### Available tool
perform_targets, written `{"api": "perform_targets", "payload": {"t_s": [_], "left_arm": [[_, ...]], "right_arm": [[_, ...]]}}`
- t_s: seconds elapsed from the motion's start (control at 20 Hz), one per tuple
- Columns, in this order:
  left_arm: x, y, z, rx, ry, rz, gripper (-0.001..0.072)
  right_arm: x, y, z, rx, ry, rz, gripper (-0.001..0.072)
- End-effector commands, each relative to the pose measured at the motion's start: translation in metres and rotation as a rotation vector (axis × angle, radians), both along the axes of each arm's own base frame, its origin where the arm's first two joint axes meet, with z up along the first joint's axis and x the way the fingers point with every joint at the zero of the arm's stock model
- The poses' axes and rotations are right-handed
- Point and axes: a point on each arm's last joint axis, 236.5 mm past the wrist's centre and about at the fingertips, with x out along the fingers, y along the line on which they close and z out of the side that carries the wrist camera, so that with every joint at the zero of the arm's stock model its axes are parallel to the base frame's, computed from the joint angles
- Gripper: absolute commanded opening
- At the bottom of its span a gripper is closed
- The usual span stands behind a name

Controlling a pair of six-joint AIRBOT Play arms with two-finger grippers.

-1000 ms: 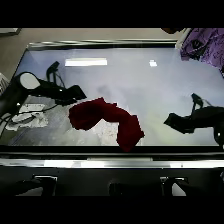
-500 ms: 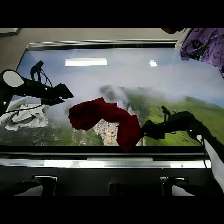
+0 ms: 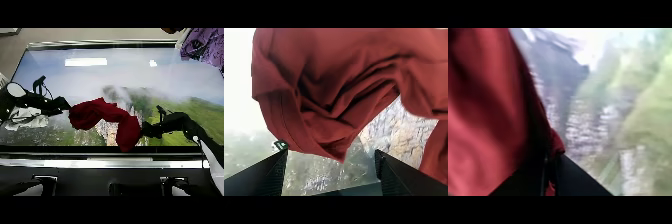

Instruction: Fold the clothes and pants, and hang the long-sleeved shirts on hangers.

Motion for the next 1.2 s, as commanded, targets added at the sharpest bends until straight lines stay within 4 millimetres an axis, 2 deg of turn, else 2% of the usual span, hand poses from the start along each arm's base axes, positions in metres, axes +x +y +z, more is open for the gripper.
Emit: {"api": "perform_targets", "payload": {"t_s": [0.0, 0.1, 0.25, 0.45, 0.6, 0.75, 0.9, 0.95, 1.0, 1.05, 1.15], "left_arm": [[-0.007, -0.004, -0.044, -0.078, -0.016, 0.046, 0.0604], [-0.009, 0.001, -0.066, -0.059, -0.009, 0.09, 0.0604], [-0.008, 0.004, -0.08, -0.051, 0.01, 0.105, 0.0604], [0.013, 0.015, -0.091, -0.014, -0.054, 0.151, 0.0604], [0.032, 0.025, -0.089, 0.014, -0.127, 0.198, 0.0604], [0.041, 0.029, -0.091, 0.027, -0.149, 0.214, 0.0602], [0.042, 0.026, -0.108, 0.012, -0.103, 0.225, 0.0595], [0.043, 0.022, -0.112, -0.003, -0.089, 0.23, 0.0409], [0.046, 0.018, -0.112, -0.012, -0.089, 0.225, 0.0147], [0.05, 0.015, -0.107, -0.009, -0.114, 0.195, 0.002], [0.064, 0.007, -0.08, -0.018, -0.177, 0.124, 0.0018]], "right_arm": [[-0.005, 0.004, 0.021, 0.02, -0.015, 0.006, 0.0034], [-0.012, 0.006, 0.029, 0.026, -0.014, 0.032, 0.0034], [-0.018, 0.006, 0.035, 0.026, -0.009, 0.047, 0.0034], [-0.024, 0.007, 0.037, 0.033, 0.021, 0.044, 0.0034], [-0.03, 0.008, 0.038, 0.04, 0.038, 0.058, 0.0034], [-0.031, 0.009, 0.039, 0.042, 0.044, 0.061, 0.0034], [-0.031, 0.009, 0.039, 0.042, 0.043, 0.062, 0.0034], [-0.031, 0.009, 0.039, 0.042, 0.042, 0.061, 0.0034], [-0.028, 0.008, 0.039, 0.035, 0.028, 0.055, 0.0034], [-0.021, 0.005, 0.042, 0.021, -0.008, 0.044, 0.0034], [0.0, -0.006, 0.057, -0.038, -0.106, 0.036, 0.0033]]}}
